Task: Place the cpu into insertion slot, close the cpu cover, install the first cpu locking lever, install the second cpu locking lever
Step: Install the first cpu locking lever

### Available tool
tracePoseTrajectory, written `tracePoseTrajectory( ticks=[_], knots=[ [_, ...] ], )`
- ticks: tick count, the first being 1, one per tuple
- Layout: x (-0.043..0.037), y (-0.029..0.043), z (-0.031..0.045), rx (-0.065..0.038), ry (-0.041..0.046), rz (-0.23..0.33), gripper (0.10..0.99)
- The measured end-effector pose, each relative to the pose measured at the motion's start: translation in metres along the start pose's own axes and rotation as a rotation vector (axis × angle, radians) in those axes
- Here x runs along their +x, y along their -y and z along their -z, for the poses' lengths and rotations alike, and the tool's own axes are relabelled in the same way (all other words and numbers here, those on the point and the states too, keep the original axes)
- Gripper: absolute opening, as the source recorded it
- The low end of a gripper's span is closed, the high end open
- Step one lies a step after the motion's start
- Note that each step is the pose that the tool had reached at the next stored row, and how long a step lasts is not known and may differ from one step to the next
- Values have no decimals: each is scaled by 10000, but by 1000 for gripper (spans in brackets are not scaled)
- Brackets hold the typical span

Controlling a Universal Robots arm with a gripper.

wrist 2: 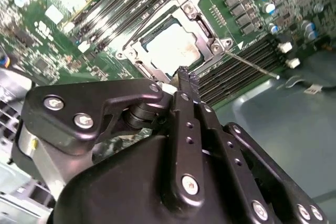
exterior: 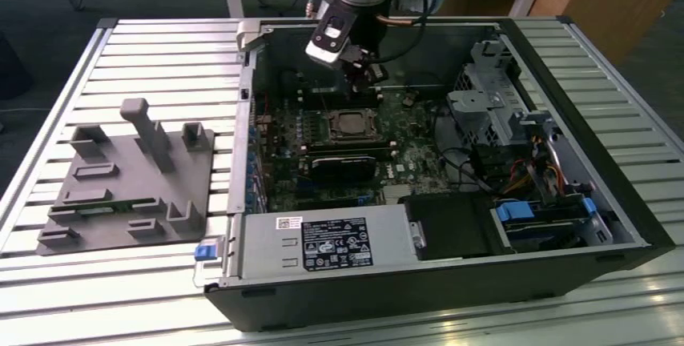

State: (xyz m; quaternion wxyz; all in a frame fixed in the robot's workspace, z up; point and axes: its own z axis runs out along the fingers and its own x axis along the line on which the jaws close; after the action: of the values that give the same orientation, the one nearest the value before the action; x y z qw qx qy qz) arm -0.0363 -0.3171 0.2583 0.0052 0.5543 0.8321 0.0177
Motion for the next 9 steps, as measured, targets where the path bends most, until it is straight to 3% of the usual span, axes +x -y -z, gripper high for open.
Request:
tracePoseTrajectory(
  ticks=[9],
  knots=[
    [0,0,-2,22,-51,1645,106]
  ],
)
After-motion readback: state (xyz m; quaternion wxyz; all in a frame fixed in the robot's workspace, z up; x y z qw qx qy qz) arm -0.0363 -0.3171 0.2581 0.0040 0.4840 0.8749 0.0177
